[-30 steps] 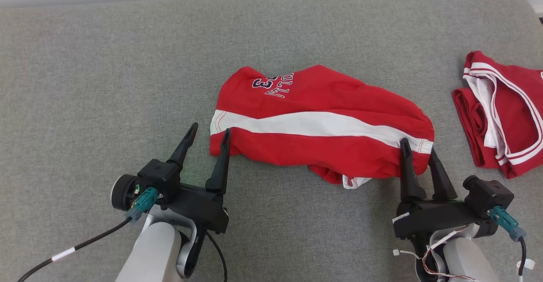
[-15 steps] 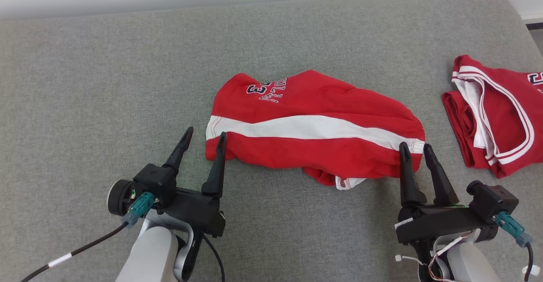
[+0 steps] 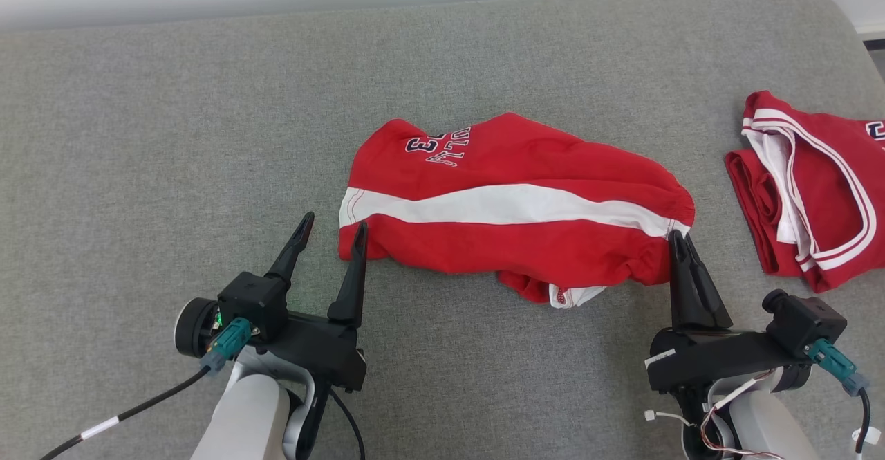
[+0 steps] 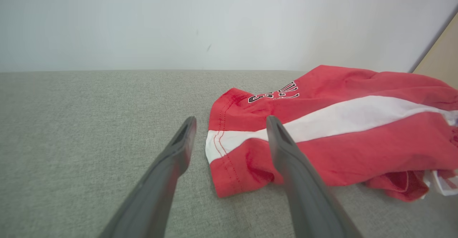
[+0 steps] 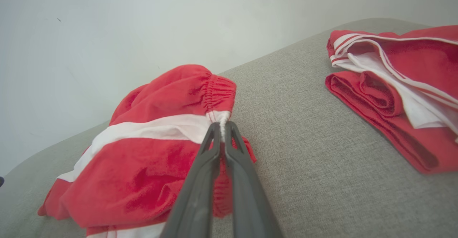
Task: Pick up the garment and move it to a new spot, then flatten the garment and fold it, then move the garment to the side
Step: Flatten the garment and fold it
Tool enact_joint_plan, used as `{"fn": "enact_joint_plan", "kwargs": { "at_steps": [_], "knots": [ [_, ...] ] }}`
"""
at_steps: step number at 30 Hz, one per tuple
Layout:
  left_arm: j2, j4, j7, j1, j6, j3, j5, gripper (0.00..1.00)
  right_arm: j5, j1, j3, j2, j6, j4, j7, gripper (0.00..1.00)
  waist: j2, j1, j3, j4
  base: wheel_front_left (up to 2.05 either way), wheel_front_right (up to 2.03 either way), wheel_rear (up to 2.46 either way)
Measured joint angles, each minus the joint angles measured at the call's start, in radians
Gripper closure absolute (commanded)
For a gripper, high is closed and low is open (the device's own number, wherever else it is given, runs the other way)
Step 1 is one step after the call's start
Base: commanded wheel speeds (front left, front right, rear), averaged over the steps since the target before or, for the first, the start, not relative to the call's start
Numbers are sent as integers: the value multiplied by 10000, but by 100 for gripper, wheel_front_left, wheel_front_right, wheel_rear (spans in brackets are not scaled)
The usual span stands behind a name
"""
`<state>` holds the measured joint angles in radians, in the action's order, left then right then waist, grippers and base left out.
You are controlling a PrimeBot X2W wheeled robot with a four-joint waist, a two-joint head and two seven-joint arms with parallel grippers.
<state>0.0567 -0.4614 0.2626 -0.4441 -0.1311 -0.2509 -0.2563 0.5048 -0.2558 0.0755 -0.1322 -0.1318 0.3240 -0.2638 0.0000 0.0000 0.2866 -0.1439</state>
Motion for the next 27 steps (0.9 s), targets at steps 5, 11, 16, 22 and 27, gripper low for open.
{"fn": "enact_joint_plan", "kwargs": {
  "at_steps": [5, 11, 16, 22, 27],
  "knots": [
    [38, -146, 0, -17, 0, 0, -111, 0, -8, 3, 59, -105, 0, -174, 0, 100, -1, 0, 45, -52, 0, 0, 0],
    [148, -779, 0, -456, 0, -56, -575, 0, -79, 3, 146, -224, 0, -412, 0, 100, 0, 0, 189, -172, 0, 0, 0],
    [288, -2121, 0, -1212, 2, -303, -1335, 0, -153, -2, 251, -318, 0, -479, 0, 100, 0, 0, 360, -273, 0, 0, 0],
    [512, -3455, 2, -2416, 0, -1078, -2313, 0, -236, -35, 366, -349, 0, -477, 0, 100, 0, 0, 584, -389, 0, 0, 0],
    [566, -4334, 10, -2993, 0, -1685, -2376, 2, -334, -40, 362, -339, 0, -449, -2, 100, -1, 0, 638, -378, 0, 0, 0]
  ]
}}
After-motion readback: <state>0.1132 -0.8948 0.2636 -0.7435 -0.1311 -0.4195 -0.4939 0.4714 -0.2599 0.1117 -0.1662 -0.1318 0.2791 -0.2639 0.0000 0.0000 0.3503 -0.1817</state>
